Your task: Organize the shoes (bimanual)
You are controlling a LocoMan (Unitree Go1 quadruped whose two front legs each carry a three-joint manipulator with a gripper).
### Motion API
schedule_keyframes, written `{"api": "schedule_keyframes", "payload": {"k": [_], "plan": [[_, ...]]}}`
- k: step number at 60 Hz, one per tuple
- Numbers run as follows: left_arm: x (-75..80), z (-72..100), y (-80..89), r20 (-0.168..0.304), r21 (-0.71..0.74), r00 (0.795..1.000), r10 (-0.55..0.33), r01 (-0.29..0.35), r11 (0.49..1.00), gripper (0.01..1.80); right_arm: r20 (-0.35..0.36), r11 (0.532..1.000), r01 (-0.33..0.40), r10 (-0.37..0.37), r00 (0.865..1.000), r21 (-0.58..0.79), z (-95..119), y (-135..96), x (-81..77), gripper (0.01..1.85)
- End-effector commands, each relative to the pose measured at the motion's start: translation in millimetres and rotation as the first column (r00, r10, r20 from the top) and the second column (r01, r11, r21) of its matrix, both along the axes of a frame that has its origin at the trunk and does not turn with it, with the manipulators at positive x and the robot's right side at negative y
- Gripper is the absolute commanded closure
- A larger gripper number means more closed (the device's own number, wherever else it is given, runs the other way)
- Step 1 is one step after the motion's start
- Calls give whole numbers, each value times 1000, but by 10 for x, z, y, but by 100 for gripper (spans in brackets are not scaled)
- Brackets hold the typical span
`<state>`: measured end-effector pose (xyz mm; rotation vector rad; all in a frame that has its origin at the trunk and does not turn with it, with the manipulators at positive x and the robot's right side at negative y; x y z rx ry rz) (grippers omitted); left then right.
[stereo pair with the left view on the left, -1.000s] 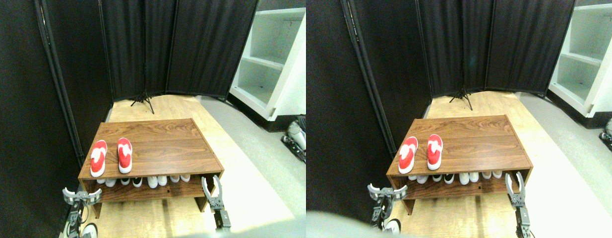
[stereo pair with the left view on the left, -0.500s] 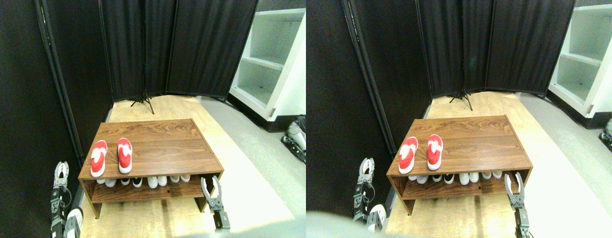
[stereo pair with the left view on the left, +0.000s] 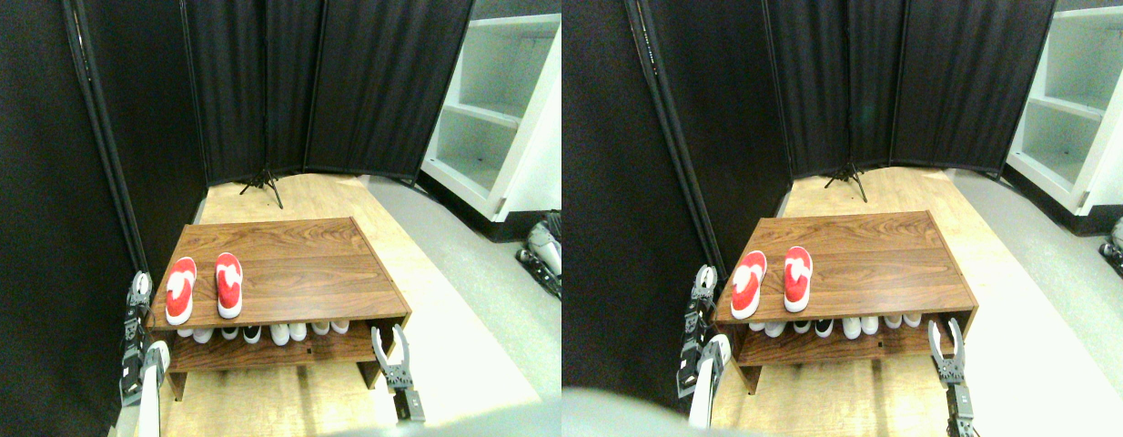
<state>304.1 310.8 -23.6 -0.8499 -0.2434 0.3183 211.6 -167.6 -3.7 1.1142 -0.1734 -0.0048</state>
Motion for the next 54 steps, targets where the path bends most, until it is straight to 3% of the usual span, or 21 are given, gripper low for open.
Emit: {"api": "schedule_keyframes", "payload": {"k": [1,21,47,54], "plan": [[58,-32,-53,-7,7,1000,-23,23,1000,180,51,1000,0,2,999,-22,86,4,17,164],[251,-216,-224,-91,-18,996,-2,0,1000,180,71,1000,2,0,997,-25,125,-8,11,164],[282,-236,-502,-106,-66,994,-20,13,998,180,80,998,16,-11,997,-57,133,-44,13,162],[265,-204,-603,-126,-46,991,-55,50,998,180,84,999,22,-18,996,-49,144,-42,15,162]]}}
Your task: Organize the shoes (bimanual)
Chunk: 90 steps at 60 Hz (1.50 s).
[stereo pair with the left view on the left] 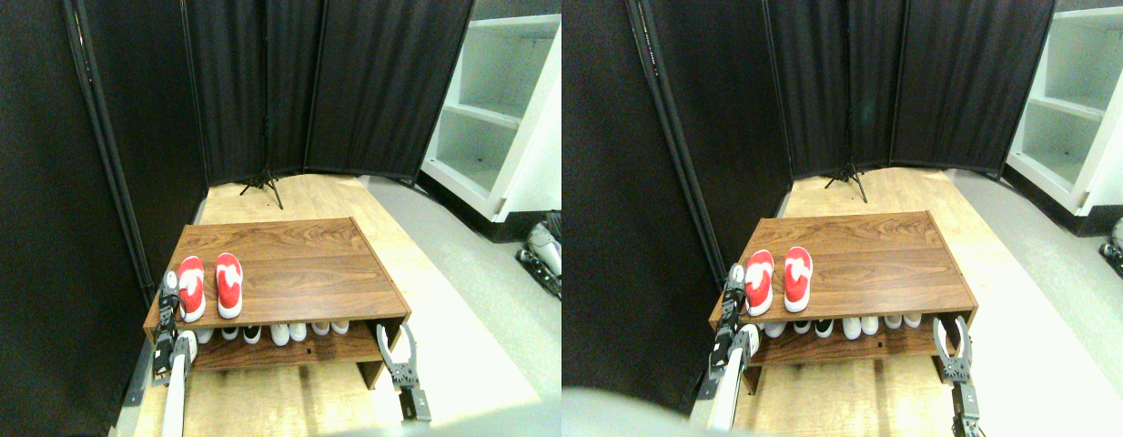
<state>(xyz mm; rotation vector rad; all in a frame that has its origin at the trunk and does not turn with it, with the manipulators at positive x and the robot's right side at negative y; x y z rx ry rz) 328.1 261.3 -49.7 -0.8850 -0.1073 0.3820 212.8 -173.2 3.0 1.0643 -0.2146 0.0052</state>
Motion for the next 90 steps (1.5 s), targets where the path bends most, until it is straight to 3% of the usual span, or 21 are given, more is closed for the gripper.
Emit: {"api": "schedule_keyframes", "payload": {"k": [1,18,25,38,49,55,60,64,73,80,88,90], "plan": [[25,57,-108,10,15,999,-52,52,999,180,46,1000,3,-3,999,-1,77,14,3,162],[12,114,-266,19,-50,993,-113,113,992,180,56,1000,-8,7,998,5,95,29,16,160],[14,121,-341,11,-45,994,-107,108,993,180,57,1000,-10,10,998,7,98,36,18,162],[62,158,-504,12,-170,995,-104,104,980,180,37,1000,10,-10,999,3,103,48,3,159],[87,167,-543,3,-152,994,-105,104,983,180,35,1000,20,-21,999,5,99,45,-3,160],[82,154,-490,9,-151,994,-106,106,983,180,40,1000,14,-14,999,-2,91,42,3,160],[55,155,-343,34,-6,992,-122,122,993,180,47,1000,12,-12,999,-7,70,37,12,160],[28,158,-236,51,5,991,-122,122,993,180,37,1000,15,-15,999,-6,65,39,12,160],[-65,223,42,133,-17,983,-124,127,992,180,41,1000,16,-16,999,-11,54,45,21,161],[-257,367,191,181,-22,974,-135,141,990,180,37,1000,19,-19,999,-17,47,42,15,161],[-395,439,224,197,-28,970,-140,149,989,180,36,1000,18,-18,999,-9,40,42,13,163],[-503,483,213,215,-50,965,-148,162,986,180,35,1000,17,-17,999,-7,41,42,8,163]]}}
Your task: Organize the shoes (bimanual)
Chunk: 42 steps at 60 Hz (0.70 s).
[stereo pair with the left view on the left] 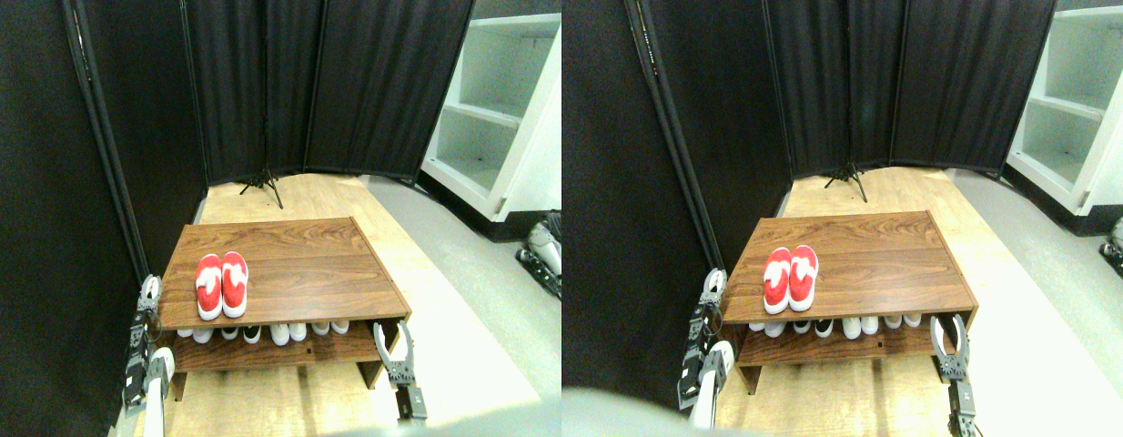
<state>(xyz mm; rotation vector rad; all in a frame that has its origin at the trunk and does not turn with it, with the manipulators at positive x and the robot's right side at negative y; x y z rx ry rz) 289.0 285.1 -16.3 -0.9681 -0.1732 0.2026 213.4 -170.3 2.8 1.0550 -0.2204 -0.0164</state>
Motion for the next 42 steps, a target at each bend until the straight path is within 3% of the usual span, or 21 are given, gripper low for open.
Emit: {"api": "schedule_keyframes", "payload": {"k": [1,10,12,23,42], "plan": [[-112,149,-26,68,-14,997,-28,29,999,180,41,1000,-4,5,999,-1,43,14,2,163],[-421,258,-152,103,-40,994,-40,44,998,180,35,1000,4,-4,999,5,37,9,-10,162],[-505,279,-181,117,-67,991,-68,77,995,180,35,1000,3,-4,999,21,32,9,-12,163],[-840,232,-374,111,-155,992,-61,78,985,180,49,1000,-5,4,999,23,38,59,-23,163],[-988,81,-540,65,-181,995,-74,85,980,180,56,1000,-10,8,998,29,8,92,-25,162]]}}
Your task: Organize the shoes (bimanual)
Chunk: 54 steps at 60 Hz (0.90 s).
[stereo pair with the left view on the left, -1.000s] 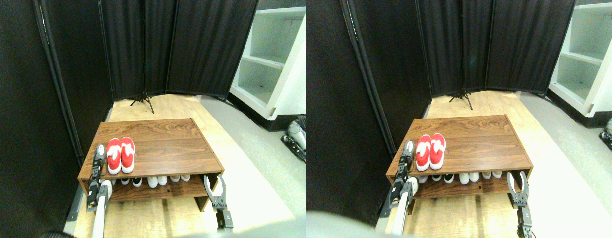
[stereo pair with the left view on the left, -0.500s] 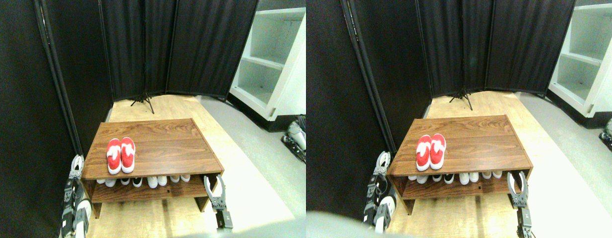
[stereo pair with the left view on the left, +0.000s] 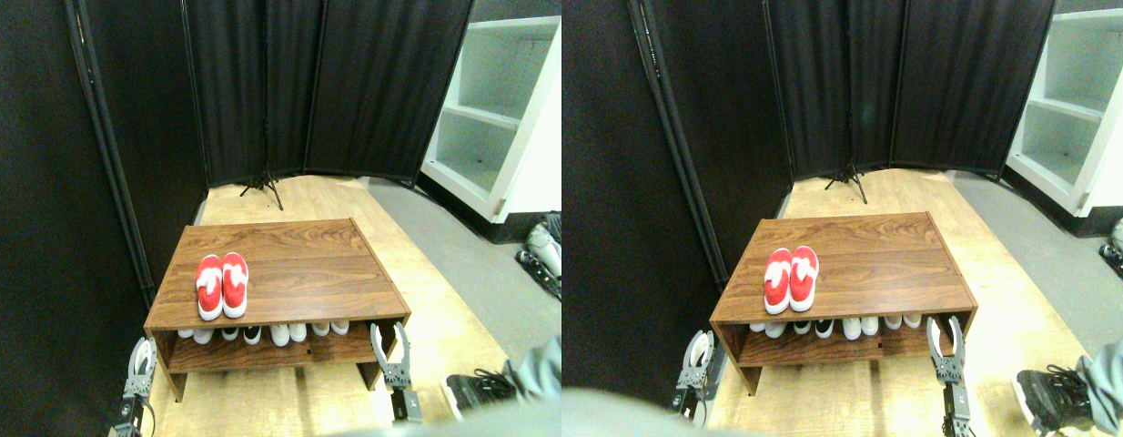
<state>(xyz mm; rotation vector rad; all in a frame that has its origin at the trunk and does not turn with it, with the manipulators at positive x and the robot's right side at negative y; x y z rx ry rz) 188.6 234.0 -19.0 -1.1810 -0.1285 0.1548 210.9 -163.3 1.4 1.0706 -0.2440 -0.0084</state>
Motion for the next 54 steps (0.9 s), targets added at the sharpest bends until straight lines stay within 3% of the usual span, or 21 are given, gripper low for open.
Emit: {"api": "schedule_keyframes", "payload": {"k": [1,10,54], "plan": [[19,108,-32,48,23,999,-9,7,1000,180,34,1000,-12,11,999,17,20,21,-2,162],[56,133,-9,52,35,998,-36,35,999,180,40,999,-27,25,999,37,23,6,-12,161],[46,181,5,68,13,997,-18,17,1000,180,49,999,-30,28,998,38,81,25,-48,165]]}}
